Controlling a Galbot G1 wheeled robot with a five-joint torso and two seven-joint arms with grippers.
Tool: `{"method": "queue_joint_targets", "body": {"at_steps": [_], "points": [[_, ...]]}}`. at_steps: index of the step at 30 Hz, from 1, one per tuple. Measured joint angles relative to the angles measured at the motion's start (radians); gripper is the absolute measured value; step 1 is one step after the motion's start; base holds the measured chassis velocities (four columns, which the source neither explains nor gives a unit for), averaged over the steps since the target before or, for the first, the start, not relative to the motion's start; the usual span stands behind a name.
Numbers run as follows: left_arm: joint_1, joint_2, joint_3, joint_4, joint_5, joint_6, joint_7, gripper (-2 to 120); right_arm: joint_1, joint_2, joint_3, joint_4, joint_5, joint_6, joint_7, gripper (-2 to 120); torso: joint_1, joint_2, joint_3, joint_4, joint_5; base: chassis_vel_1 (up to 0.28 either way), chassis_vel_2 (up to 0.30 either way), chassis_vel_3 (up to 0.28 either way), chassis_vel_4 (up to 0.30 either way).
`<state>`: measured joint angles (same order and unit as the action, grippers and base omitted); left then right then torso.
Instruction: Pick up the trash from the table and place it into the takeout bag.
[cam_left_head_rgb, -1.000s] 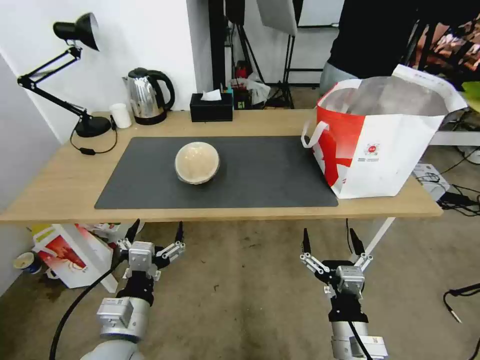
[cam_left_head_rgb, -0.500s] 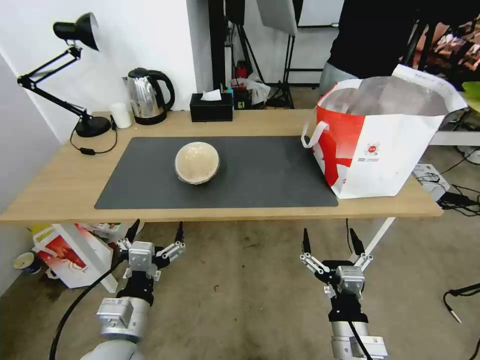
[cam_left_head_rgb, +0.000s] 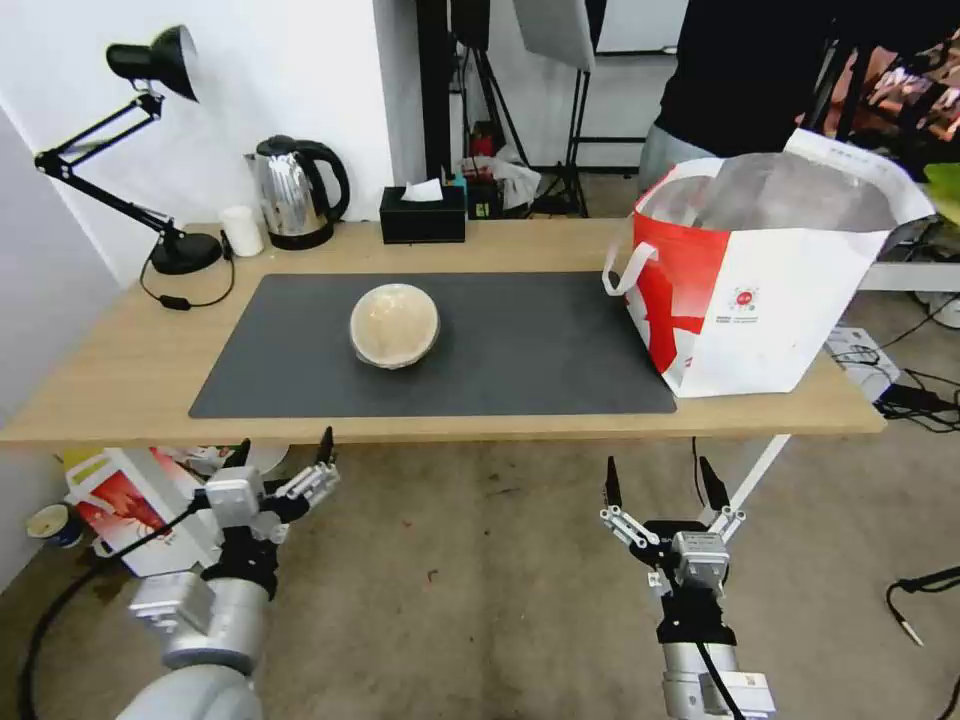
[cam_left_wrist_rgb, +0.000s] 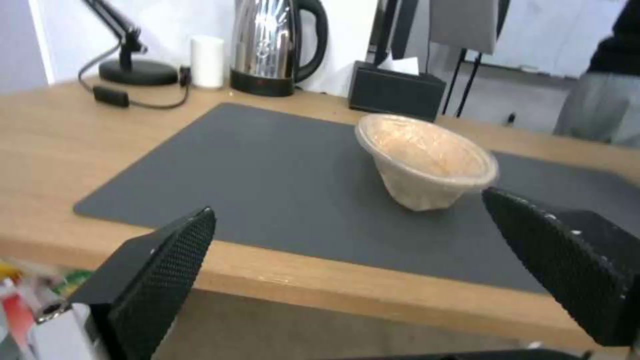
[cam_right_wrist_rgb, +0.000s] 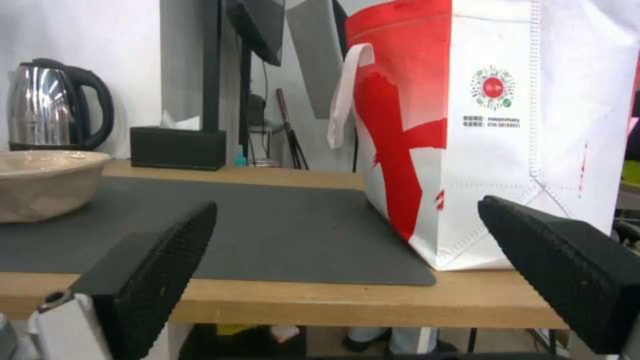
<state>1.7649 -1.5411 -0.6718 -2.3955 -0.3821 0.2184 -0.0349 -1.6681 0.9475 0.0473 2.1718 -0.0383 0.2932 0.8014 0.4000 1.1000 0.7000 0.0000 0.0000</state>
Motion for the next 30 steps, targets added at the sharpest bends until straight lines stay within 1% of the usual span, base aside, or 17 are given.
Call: {"method": "queue_joint_targets", "body": {"at_steps": [3, 5, 6, 9, 10, 11, 12, 13, 14, 18, 19, 21, 25, 26, 27, 29, 30], "points": [[-0.008, -0.009, -0.027, -0.023, -0.087, 0.049, -0.009, 100, 0.000, 0.000, 0.000, 0.000, 0.000, 0.000, 0.000, 100, 0.000, 0.000, 0.000, 0.0000, 0.0001, 0.000, 0.000, 0.000, 0.000], [-0.008, -0.009, -0.029, -0.027, -0.098, 0.055, -0.011, 100, 0.000, 0.000, 0.000, 0.000, 0.000, 0.000, 0.000, 100, 0.000, 0.000, 0.000, 0.0000, 0.0000, 0.000, 0.000, 0.000, 0.000], [-0.009, -0.010, -0.034, -0.039, -0.123, 0.066, -0.015, 100, 0.000, 0.000, 0.000, 0.000, 0.000, 0.000, 0.000, 100, 0.000, 0.000, 0.000, 0.0000, -0.0003, 0.000, 0.000, 0.000, 0.000], [-0.009, -0.014, -0.053, -0.089, -0.229, 0.116, -0.031, 100, 0.000, 0.000, 0.000, 0.000, 0.000, 0.000, 0.000, 100, 0.000, 0.000, 0.000, 0.0000, 0.0001, 0.000, 0.000, 0.000, 0.000], [-0.009, -0.014, -0.053, -0.089, -0.229, 0.116, -0.031, 100, 0.000, 0.000, 0.000, 0.000, 0.000, 0.000, 0.000, 100, 0.000, 0.000, 0.000, 0.0000, 0.0001, 0.000, 0.000, 0.000, 0.000], [-0.009, -0.016, -0.060, -0.102, -0.270, 0.134, -0.037, 100, 0.000, 0.000, 0.000, 0.000, 0.000, 0.000, 0.000, 100, 0.000, 0.000, 0.000, 0.0000, 0.0004, 0.000, 0.000, 0.000, 0.000], [-0.009, -0.016, -0.064, -0.104, -0.287, 0.143, -0.040, 100, 0.000, 0.000, 0.000, 0.000, 0.000, 0.000, 0.000, 100, 0.000, 0.000, 0.000, 0.0000, 0.0004, 0.000, 0.000, 0.000, 0.000], [-0.010, -0.018, -0.072, -0.108, -0.336, 0.166, -0.048, 100, 0.000, 0.000, 0.000, 0.000, 0.000, 0.000, 0.000, 100, 0.000, 0.000, 0.000, 0.0000, -0.0002, 0.000, 0.000, 0.000, 0.000], [-0.010, -0.018, -0.072, -0.108, -0.336, 0.166, -0.048, 100, 0.000, 0.000, 0.000, 0.000, 0.000, 0.000, 0.000, 100, 0.000, 0.000, 0.000, 0.0000, -0.0002, 0.000, 0.000, 0.000, 0.000], [-0.016, -0.014, -0.075, -0.108, -0.440, 0.180, -0.048, 100, 0.000, 0.000, 0.000, 0.000, 0.000, 0.000, 0.000, 100, 0.000, 0.000, 0.000, 0.0000, 0.0001, 0.000, 0.000, 0.000, 0.000], [-0.016, -0.014, -0.075, -0.108, -0.440, 0.180, -0.048, 100, 0.000, 0.000, 0.000, 0.000, 0.000, 0.000, 0.000, 100, 0.000, 0.000, 0.000, 0.0000, 0.0001, 0.000, 0.000, 0.000, 0.000], [-0.021, -0.007, -0.078, -0.108, -0.478, 0.179, -0.044, 100, 0.000, 0.000, 0.000, 0.000, 0.000, 0.000, 0.000, 100, 0.000, 0.000, 0.000, 0.0000, 0.0001, 0.000, 0.000, 0.000, 0.000], [-0.028, 0.000, -0.082, -0.108, -0.516, 0.179, -0.043, 100, 0.000, 0.000, 0.000, 0.000, 0.000, 0.000, 0.000, 100, 0.000, 0.000, 0.000, 0.0000, 0.0001, 0.000, 0.000, 0.000, 0.000], [-0.036, 0.005, -0.083, -0.108, -0.553, 0.182, -0.043, 100, 0.000, 0.000, 0.000, 0.000, 0.000, 0.000, 0.000, 100, 0.000, 0.000, 0.000, 0.0000, 0.0001, 0.000, 0.000, 0.000, 0.000], [-0.036, 0.005, -0.083, -0.108, -0.553, 0.182, -0.043, 100, 0.000, 0.000, 0.000, 0.000, 0.000, 0.000, 0.000, 100, 0.000, 0.000, 0.000, 0.0000, 0.0001, 0.000, 0.000, 0.000, 0.000], [-0.050, 0.016, -0.085, -0.108, -0.642, 0.197, -0.046, 100, 0.000, 0.000, 0.000, 0.000, 0.000, 0.000, 0.000, 100, 0.000, 0.000, 0.000, 0.0000, 0.0000, 0.000, 0.000, 0.000, 0.000], [-0.050, 0.016, -0.085, -0.108, -0.642, 0.197, -0.046, 100, 0.000, 0.000, 0.000, 0.000, 0.000, 0.000, 0.000, 100, 0.000, 0.000, 0.000, 0.0000, 0.0000, 0.000, 0.000, 0.000, 0.000]]}}
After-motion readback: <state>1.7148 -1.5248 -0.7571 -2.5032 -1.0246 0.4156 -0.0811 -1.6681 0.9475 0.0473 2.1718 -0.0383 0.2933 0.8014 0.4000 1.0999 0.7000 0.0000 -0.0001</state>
